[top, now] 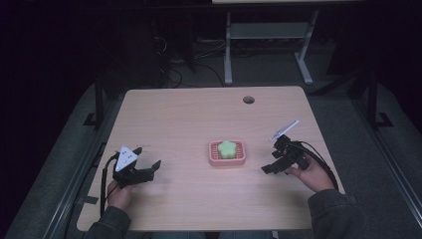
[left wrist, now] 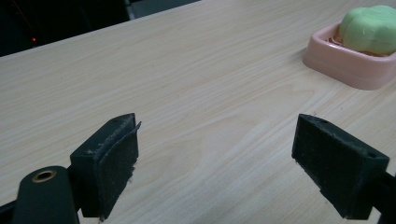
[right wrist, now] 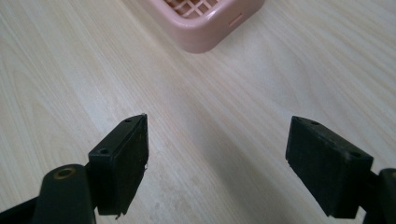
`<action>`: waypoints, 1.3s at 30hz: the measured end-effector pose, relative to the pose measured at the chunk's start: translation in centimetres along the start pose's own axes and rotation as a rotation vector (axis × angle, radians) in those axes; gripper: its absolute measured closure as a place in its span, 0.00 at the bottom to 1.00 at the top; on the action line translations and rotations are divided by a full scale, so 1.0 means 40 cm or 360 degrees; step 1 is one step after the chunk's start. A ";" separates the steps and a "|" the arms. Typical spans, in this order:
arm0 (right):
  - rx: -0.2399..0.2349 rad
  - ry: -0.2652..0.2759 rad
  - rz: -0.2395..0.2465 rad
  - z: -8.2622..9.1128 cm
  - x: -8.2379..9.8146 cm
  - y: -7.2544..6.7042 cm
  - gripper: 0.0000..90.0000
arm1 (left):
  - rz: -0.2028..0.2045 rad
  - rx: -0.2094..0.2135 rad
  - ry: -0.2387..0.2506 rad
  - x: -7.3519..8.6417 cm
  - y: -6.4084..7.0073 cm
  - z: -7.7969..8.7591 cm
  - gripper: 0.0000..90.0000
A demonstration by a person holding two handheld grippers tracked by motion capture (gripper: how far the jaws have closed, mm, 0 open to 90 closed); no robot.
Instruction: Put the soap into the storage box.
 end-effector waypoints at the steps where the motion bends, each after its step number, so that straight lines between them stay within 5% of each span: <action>1: 0.0006 0.0000 -0.0004 0.000 0.004 0.001 0.23 | 0.0001 0.0001 -0.0001 0.000 0.000 0.000 0.16; 39: 0.0012 0.0081 -0.0097 0.016 0.133 -0.005 0.23 | -0.0025 0.0027 -0.0029 0.005 0.011 -0.007 0.16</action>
Point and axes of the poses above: each handheld gripper's, and its own axes: z roughly backward along the jaws, x roughly out of its underside, y roughly to its right, the point moved 6 cm from there along -z, roughly forward along the jaws
